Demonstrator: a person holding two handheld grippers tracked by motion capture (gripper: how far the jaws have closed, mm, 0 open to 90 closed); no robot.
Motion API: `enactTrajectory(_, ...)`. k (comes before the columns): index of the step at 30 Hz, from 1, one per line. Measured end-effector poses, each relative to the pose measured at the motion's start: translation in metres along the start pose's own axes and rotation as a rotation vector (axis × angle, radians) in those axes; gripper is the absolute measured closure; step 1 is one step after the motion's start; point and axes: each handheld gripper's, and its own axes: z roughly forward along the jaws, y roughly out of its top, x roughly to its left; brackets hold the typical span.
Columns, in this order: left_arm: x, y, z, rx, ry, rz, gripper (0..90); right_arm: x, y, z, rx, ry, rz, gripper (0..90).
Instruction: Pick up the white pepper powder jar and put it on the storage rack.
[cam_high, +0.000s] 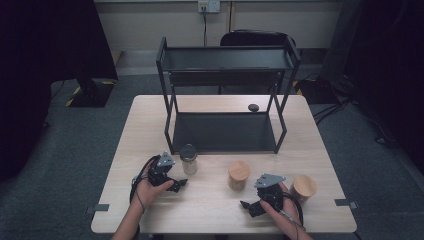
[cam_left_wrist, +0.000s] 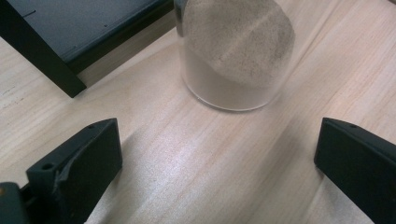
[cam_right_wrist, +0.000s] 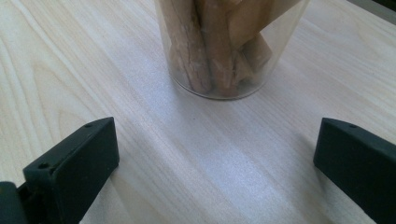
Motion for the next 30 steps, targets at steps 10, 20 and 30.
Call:
enactTrajectory(10, 0.0016, 0.0014, -0.0028, -0.017, -0.013, -0.019, 2.5, 0.0, 0.0, 0.0, 0.0, 0.0, 0.0, 0.0)
enactTrajectory(20, 0.0039, 0.0049, -0.0072, -0.055, -0.018, -0.047, 2.5, 0.0, 0.0, 0.0, 0.0, 0.0, 0.0, 0.0)
enactTrajectory(30, 0.0043, 0.0081, -0.0065, -0.067, -0.032, -0.051, 2.6, 0.0, 0.0, 0.0, 0.0, 0.0, 0.0, 0.0)
